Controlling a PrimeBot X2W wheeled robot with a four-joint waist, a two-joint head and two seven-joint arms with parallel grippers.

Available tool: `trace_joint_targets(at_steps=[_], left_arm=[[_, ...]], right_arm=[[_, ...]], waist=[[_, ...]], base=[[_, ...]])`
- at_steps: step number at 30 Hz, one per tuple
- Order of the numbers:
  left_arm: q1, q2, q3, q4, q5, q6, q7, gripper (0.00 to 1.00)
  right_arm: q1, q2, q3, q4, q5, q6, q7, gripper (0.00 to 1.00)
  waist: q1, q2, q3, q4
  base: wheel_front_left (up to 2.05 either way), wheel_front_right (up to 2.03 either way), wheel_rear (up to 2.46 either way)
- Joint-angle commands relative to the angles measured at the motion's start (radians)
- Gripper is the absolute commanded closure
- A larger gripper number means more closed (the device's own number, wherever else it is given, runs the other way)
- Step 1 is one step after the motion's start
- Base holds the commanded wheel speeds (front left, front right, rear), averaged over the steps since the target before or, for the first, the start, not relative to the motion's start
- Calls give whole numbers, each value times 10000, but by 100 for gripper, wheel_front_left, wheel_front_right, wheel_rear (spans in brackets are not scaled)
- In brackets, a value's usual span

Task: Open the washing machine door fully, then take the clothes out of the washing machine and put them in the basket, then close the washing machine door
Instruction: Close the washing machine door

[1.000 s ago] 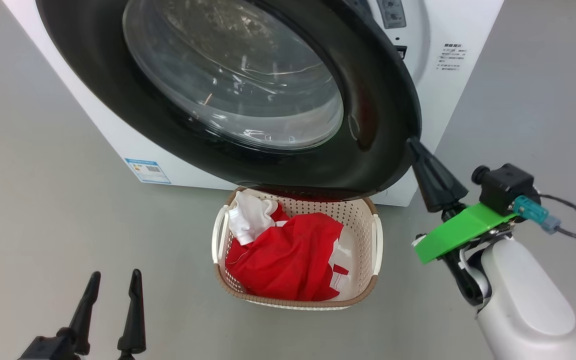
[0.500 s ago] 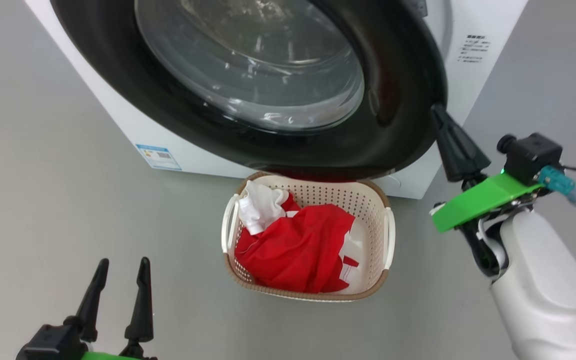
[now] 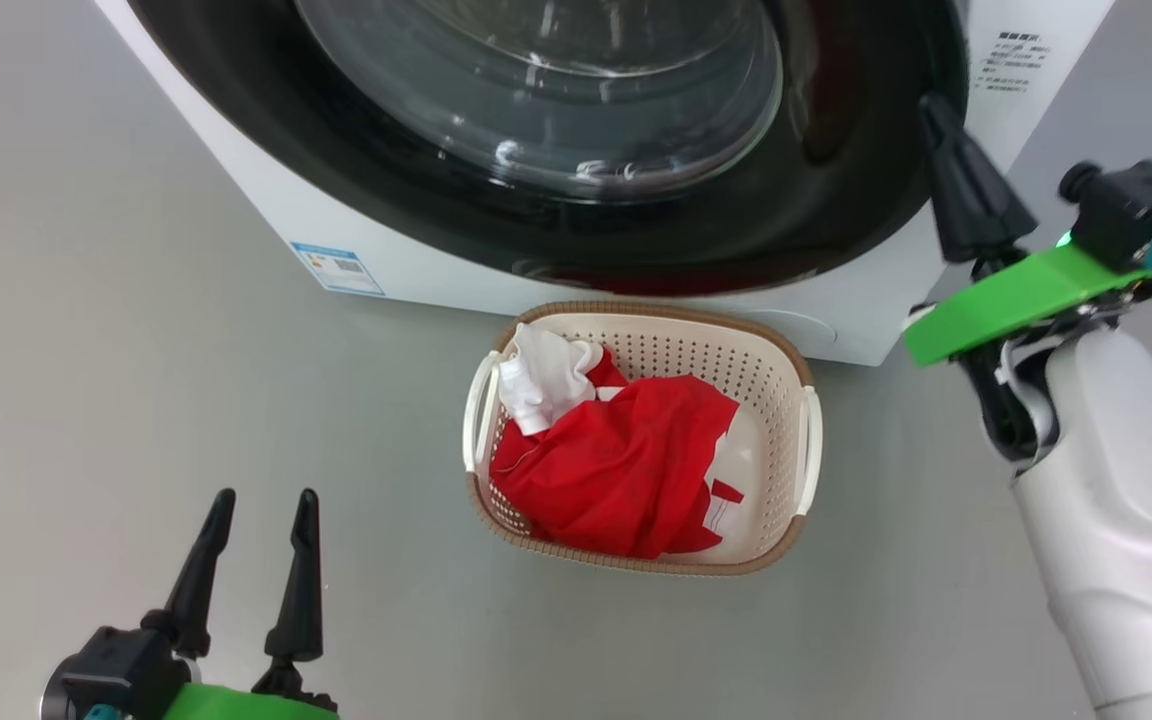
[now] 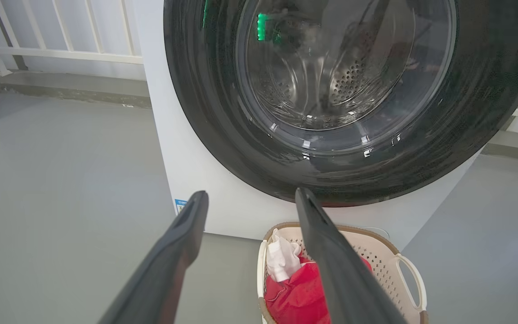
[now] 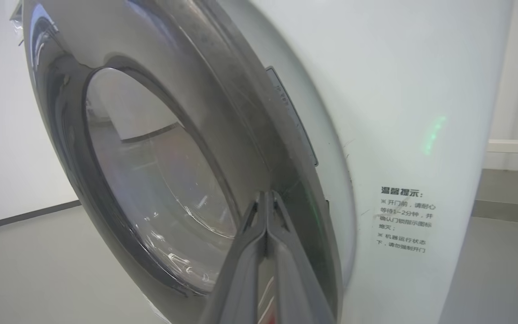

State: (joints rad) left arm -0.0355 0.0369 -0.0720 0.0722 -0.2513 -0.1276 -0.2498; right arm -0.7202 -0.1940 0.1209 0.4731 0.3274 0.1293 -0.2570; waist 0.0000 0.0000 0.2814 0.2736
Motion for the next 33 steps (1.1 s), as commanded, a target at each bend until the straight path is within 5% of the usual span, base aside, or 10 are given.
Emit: trace_joint_targets(at_steps=[1,24,28,29,33], left_arm=[[-292,133,302,-266,-122,-31,-120,0],[-524,133,282,-173,-222,-31,-120,0],[-457,133,339,-69,-175,-31,-120,0],[-440,133,358,-36,-158,-31,-120,0],[-319,133,480,84,-66,-31,-120,0]], right_arm=[[-297,27,71,-213,144,14,-48,100],[-637,115,-55,-343,-47,14,-48,100],[-107,117,179,-491,-30,14,-48,48],[59,128,233,-529,-28,14,-48,5],[784,196,370,-683,-15,14,-48,0]], waist=[[0,0,75,44],[0,0,213,-34],[0,0,-32,-163],[0,0,-112,-203],[0,0,-424,-438]], base=[[0,0,0],[0,0,0],[0,0,0],[0,0,0],[0,0,0]])
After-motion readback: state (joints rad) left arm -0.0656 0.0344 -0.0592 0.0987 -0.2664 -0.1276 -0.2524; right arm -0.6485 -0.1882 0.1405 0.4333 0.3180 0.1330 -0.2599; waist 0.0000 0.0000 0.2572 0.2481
